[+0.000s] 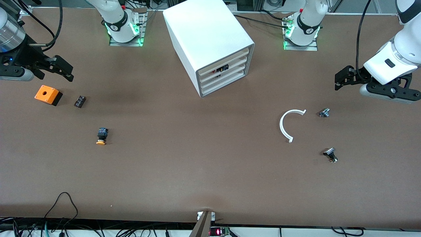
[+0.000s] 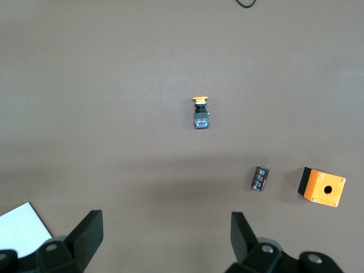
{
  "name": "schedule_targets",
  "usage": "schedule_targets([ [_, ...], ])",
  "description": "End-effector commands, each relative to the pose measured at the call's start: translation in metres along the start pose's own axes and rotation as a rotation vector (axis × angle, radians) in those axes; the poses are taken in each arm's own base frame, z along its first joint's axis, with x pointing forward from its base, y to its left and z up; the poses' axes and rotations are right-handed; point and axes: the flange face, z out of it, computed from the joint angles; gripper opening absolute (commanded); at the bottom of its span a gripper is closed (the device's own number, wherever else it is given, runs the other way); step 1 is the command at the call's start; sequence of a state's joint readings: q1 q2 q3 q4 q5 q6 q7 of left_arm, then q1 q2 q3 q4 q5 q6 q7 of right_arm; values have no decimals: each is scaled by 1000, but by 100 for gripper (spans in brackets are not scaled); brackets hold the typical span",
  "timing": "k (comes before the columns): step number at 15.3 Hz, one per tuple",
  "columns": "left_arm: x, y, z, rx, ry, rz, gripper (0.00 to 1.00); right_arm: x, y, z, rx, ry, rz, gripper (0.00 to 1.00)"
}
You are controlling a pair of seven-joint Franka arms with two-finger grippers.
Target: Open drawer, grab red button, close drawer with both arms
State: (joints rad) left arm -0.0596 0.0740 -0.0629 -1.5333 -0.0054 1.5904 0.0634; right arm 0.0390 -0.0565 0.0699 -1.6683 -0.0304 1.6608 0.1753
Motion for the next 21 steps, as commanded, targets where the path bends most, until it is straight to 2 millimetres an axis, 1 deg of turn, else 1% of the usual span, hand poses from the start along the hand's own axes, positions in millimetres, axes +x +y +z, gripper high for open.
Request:
schedule_targets([
  [1, 1, 2, -7, 23, -6, -3, 100, -2, 0, 0, -12, -9, 11, 99],
  [2, 1, 2, -7, 23, -7, -3, 100, 0, 3, -3, -17, -2, 3, 99],
  [5, 0, 2, -8, 23, -6, -3, 100, -1, 4, -4, -18, 2, 18, 99],
  [8, 0, 2, -8, 23, -6, -3, 100, -5, 3, 1, -13, -19, 20, 99],
  [10, 0, 2, -8, 21, -7, -3, 100, -2, 4, 1, -10, -15, 8, 99],
  [11, 0, 2, -8, 20, -7, -3, 100, -1, 5, 3, -8, -21, 8, 99],
  [13, 0, 2, -8, 11, -7, 0, 100, 1, 6, 13, -9, -44, -7, 99],
  [14, 1, 2, -8, 6, -5, 3, 100, 5, 5, 23, -10, -64, -14, 99],
  [16, 1, 15, -4, -42, -24, 19, 100, 14, 5, 47, -15, -105, -26, 99],
  [18, -5, 29, 3, -127, -85, 34, 100, 19, 2, 62, -16, -131, -70, 99],
  [19, -5, 41, 8, -169, -112, 49, 100, 22, 2, 70, -16, -143, -69, 99],
  [21, -4, 68, 29, -232, -197, 82, 100, 30, 1, 84, -14, -153, -70, 99],
])
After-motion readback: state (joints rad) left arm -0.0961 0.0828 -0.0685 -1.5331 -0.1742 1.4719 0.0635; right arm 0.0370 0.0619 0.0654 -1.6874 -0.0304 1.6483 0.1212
